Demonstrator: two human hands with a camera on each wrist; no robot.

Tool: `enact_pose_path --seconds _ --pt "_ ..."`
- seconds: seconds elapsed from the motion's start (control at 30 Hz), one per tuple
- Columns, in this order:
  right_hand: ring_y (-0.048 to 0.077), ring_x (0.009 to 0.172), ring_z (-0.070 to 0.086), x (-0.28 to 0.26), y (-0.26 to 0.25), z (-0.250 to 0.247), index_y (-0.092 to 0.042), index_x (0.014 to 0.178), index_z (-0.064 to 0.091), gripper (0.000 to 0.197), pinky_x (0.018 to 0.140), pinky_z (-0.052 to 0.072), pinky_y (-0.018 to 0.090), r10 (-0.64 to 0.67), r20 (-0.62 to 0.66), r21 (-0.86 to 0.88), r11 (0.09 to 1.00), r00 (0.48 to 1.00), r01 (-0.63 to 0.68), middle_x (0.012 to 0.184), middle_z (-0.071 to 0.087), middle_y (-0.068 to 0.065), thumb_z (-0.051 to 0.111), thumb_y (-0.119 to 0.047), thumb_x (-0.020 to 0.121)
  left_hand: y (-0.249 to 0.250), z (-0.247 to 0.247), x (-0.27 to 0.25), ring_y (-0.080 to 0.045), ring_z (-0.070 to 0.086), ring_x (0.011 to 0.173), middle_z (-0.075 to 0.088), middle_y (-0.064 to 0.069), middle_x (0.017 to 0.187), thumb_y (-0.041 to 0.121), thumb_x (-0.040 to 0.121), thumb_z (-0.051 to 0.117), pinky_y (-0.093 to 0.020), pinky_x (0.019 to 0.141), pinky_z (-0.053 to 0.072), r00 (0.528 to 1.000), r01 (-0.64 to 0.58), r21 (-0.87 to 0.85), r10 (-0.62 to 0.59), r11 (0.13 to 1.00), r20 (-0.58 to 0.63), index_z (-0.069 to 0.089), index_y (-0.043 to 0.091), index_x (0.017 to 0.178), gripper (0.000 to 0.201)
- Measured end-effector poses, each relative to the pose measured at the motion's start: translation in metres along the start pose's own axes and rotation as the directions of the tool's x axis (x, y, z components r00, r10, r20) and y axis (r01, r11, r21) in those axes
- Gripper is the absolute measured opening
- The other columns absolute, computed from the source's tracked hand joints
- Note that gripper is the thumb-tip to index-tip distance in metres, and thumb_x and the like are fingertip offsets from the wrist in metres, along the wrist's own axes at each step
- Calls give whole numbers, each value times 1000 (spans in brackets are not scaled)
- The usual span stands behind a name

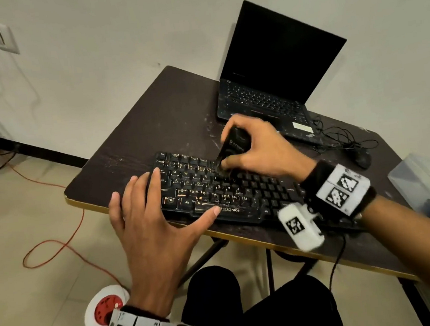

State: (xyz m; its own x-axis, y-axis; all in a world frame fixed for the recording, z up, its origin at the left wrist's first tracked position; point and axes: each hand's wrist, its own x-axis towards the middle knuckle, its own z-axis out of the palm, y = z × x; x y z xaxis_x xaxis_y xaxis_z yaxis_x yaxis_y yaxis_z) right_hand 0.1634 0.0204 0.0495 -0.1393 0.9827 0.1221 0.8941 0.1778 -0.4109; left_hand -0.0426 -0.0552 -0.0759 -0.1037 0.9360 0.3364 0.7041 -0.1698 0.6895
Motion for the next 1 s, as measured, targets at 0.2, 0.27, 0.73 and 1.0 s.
enact_pose_path --seconds 0.2,0.27,0.73,1.0 --pt "15 79 69 -2 -1 0 -30 99 63 40 74 59 37 -56 43 19 998 998 55 88 72 -5 92 -21 73 1 -1 0 -23 32 153 50 -7 153 94 66 57 -43 130 5 1000 0 -2 0 1000 8 47 12 152 119" --pt "14 81 70 5 0 -1 -30 99 63 39 77 59 39 -13 3 -6 1000 1000 13 88 71 -6 91 -20 73 1 -1 -1 -22 32 153 50 -7 153 94 66 57 -42 130 4 1000 2 6 -2 1000 11 47 13 152 119" --pt "12 82 70 -8 -1 2 -32 99 63 41 76 59 37 -33 31 5 999 999 33 90 74 -7 92 -22 71 1 0 0 -23 33 153 50 -8 154 95 64 56 -40 128 3 999 -7 -7 7 1000 36 45 14 153 121" --pt "7 76 68 -7 3 0 -34 98 62 41 68 53 26 -7 6 -11 1000 1000 7 86 72 -10 91 -22 72 -1 1 2 -24 35 152 51 -8 153 97 64 52 -40 127 2 1000 -12 -27 12 1000 16 47 14 152 121"
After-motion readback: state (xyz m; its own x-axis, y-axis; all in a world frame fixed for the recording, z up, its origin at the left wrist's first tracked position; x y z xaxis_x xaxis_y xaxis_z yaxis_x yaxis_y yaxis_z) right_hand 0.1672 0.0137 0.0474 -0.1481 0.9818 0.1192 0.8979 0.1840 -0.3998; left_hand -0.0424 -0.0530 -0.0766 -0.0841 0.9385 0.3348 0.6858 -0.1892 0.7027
